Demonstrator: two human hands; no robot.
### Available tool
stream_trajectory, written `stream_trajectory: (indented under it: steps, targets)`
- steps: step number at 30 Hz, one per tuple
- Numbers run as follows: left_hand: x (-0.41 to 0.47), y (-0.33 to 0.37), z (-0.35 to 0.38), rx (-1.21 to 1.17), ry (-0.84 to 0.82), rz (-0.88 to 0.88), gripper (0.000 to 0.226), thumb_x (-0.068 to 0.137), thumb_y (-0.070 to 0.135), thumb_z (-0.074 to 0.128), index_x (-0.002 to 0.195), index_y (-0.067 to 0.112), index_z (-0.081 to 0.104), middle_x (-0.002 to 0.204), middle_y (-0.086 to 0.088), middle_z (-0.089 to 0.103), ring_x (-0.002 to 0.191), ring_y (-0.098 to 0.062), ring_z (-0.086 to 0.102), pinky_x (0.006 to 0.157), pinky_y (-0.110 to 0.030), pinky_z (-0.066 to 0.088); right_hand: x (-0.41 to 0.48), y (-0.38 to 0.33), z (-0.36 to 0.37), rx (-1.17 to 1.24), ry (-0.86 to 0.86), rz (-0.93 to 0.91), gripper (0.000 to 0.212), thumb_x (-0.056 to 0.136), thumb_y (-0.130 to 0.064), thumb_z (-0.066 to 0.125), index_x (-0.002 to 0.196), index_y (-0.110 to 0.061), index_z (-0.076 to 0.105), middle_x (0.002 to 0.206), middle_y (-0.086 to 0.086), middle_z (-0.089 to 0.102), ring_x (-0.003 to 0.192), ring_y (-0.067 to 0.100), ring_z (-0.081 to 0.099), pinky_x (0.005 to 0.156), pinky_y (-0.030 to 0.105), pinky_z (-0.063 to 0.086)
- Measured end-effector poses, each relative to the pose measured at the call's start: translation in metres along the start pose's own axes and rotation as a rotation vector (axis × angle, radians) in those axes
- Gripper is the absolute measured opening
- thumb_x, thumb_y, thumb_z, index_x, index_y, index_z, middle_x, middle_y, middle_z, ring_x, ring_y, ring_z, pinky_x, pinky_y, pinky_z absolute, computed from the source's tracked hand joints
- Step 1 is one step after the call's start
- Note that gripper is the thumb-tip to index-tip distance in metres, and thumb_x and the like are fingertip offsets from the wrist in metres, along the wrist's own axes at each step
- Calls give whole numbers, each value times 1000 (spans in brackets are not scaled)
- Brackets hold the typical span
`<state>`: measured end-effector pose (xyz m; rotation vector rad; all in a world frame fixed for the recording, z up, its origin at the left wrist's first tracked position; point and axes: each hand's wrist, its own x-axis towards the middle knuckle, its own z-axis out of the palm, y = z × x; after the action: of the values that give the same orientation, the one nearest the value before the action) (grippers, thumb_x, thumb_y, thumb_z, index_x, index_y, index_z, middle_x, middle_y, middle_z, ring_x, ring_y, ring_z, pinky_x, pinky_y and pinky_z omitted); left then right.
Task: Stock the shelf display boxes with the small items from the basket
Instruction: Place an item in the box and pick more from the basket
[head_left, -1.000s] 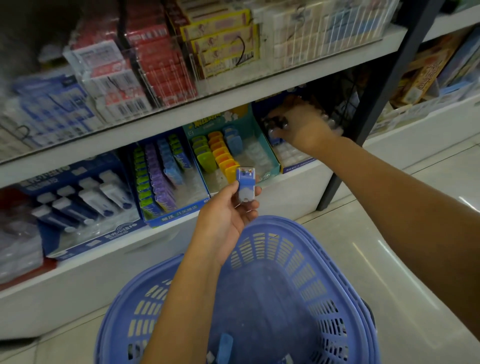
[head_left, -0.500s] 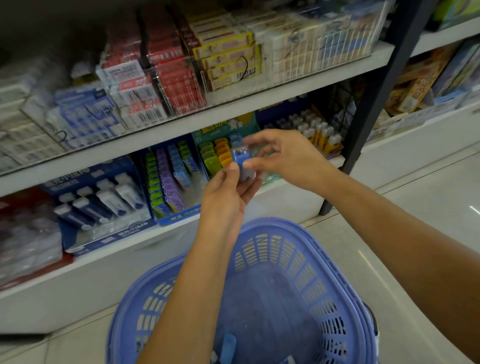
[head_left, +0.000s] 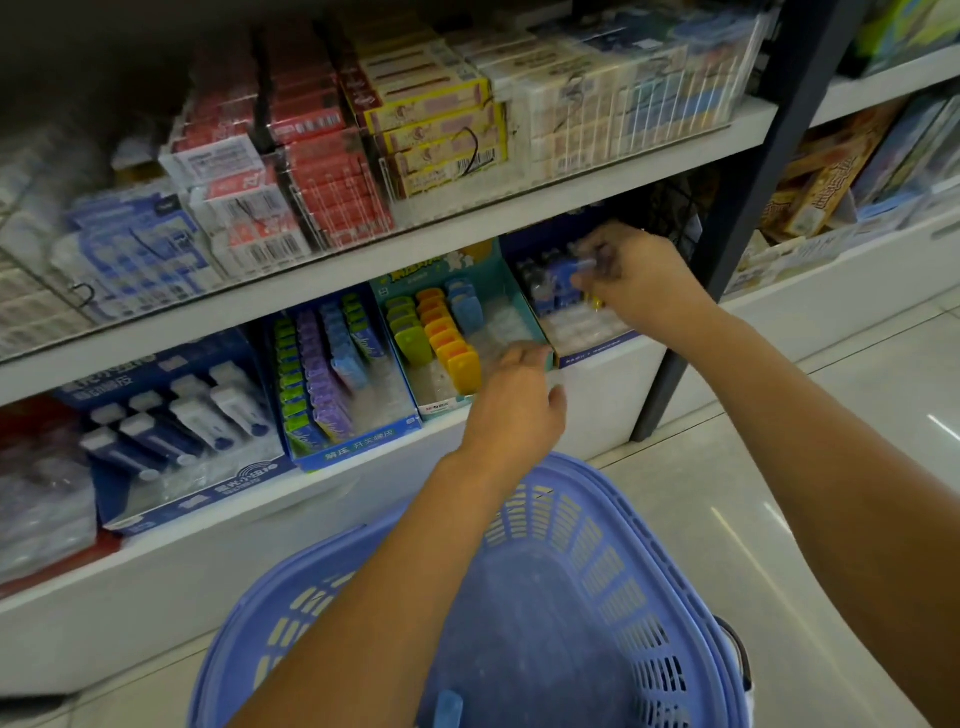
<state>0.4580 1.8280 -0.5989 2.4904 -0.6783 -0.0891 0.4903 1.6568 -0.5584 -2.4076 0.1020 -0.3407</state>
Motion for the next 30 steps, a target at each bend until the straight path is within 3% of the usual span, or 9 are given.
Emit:
stream_trajectory:
  steps: [2,5,8,14,21,24,26,28,30]
  targets:
    - [-6,-8,9,105,-81,-5,56,95,22,49,145,6,30,149,-11,32,135,-26,34,110,-29,28,4,4,1,-59,-25,-48,27,80,-9,71,104,-1,63,85,6,59,74,17,55,65,14,42]
    - [-12,-14,17,162,-92,10,62,96,23,48,149,7,21,154,-8,23,140,-24,23,115,-29,18,8,6,10,-198,-72,-150,26,86,-9,64,112,-4,65,101,16,66,92,26,61,79,21,42]
    - [-13,-15,19,163,-79,15,63,95,23,49,149,8,19,155,-6,21,141,-23,20,116,-29,16,11,6,20,-271,-157,-166,31,95,-13,53,124,-10,60,115,17,63,108,30,56,89,31,42]
    - [-11,-16,18,144,-78,24,62,96,24,49,149,9,21,153,-6,24,140,-22,23,116,-29,19,20,12,27,-368,-296,-172,36,97,-14,48,133,-12,53,130,15,58,117,30,52,96,28,34]
    - [-22,-6,3,-3,23,58,48,95,19,50,141,10,38,147,-3,33,134,-18,34,110,-25,28,20,16,29,-346,-310,-89,39,97,-17,49,136,-18,51,130,14,57,117,28,52,87,19,31]
    - [-51,-13,-5,-128,117,67,35,94,19,51,128,14,52,133,-2,48,118,-14,48,97,-23,37,-2,4,33,-395,-153,-172,45,90,-13,57,134,-12,50,129,20,51,117,33,47,92,30,37]
    - [-77,-31,-2,-196,98,-3,27,93,18,53,119,13,58,119,-3,60,106,-15,57,92,-28,45,-20,-16,36,-396,-91,-237,42,85,-15,63,125,-10,54,125,20,48,112,34,48,85,33,40]
    - [-106,-57,9,-216,-29,-147,23,92,15,55,112,9,63,110,-8,67,100,-21,62,90,-32,48,-44,-43,44,-356,-250,-279,25,85,-22,63,109,-14,61,114,13,54,103,28,53,76,29,38]
    - [-137,-88,28,-130,-261,-319,24,92,14,54,113,6,63,112,-12,67,104,-26,62,92,-32,46,-77,-65,65,-316,-547,-322,16,86,-27,63,99,-17,65,103,7,64,97,21,57,72,24,34]
